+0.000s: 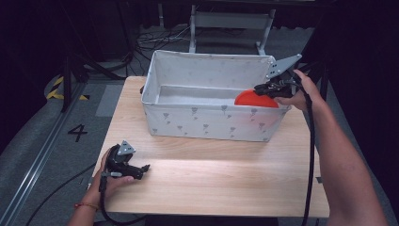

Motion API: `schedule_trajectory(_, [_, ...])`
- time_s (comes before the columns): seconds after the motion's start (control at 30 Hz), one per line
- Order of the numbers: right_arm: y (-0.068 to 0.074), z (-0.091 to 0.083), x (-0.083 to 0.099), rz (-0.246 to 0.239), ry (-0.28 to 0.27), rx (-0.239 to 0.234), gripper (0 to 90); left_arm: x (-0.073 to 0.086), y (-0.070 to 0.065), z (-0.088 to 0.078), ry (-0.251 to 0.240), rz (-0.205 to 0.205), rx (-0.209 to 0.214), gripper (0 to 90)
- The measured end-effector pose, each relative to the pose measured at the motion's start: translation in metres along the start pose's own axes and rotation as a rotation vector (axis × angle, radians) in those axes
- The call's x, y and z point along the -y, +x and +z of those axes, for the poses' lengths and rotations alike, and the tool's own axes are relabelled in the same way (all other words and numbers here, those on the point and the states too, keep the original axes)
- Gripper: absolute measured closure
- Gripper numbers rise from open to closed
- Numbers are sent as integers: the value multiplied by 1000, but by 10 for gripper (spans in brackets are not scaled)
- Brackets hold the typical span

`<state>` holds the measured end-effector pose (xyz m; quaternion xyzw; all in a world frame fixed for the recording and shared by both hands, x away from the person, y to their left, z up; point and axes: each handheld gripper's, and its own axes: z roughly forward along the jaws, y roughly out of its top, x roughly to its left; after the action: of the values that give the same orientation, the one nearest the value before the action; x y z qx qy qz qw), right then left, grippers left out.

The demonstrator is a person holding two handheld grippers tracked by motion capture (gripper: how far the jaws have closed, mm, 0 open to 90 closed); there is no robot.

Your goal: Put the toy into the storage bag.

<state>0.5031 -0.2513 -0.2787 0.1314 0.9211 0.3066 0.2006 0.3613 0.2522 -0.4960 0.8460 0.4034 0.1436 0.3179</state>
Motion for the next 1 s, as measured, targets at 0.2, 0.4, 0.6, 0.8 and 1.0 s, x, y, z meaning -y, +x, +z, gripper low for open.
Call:
schedule_trajectory(0.2, [10,14,-1,-68,112,-57,831,0,0,0,0,0,1,5])
schedule_trajectory(0.4, [13,25,-1,-116,226,-111,830,0,0,0,-1,0,1,5])
schedule_trajectory(0.6, [10,26,2,-120,311,-128,829,0,0,0,5,0,4,5])
schedule_trajectory(0.8, [8,30,4,-117,353,-144,829,0,0,0,4,0,4,5])
schedule_trajectory(1.0, [7,30,3,-117,392,-152,826,0,0,0,4,0,4,5])
